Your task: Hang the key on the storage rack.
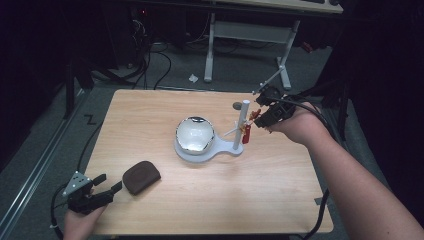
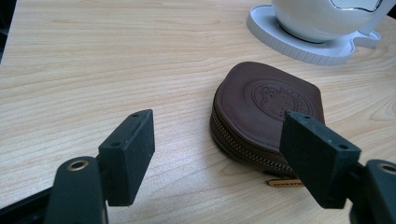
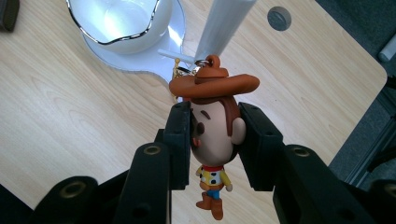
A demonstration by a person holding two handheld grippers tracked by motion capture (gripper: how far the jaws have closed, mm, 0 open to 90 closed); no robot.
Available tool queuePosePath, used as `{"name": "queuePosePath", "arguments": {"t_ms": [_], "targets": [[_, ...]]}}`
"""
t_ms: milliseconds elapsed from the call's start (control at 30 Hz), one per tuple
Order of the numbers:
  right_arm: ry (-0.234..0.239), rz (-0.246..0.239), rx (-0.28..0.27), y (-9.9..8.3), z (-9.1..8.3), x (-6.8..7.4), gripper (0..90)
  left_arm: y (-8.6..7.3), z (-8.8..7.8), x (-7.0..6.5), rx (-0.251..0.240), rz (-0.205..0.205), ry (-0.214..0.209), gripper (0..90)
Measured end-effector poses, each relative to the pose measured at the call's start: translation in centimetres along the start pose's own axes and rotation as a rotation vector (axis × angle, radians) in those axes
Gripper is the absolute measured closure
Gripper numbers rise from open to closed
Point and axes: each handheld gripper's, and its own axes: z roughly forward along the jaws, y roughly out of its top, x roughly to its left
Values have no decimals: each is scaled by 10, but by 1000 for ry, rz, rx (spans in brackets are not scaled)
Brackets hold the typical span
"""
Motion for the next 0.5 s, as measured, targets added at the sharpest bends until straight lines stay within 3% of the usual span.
{"name": "queuePosePath", "arguments": {"t_ms": [233,500], "targets": [[-1,21,-2,-7,3,-5,668,0,1,0,5,2,-1,270],[16,38,14,-18,17,-7,668,0,0,0,4,4,-2,269]]}}
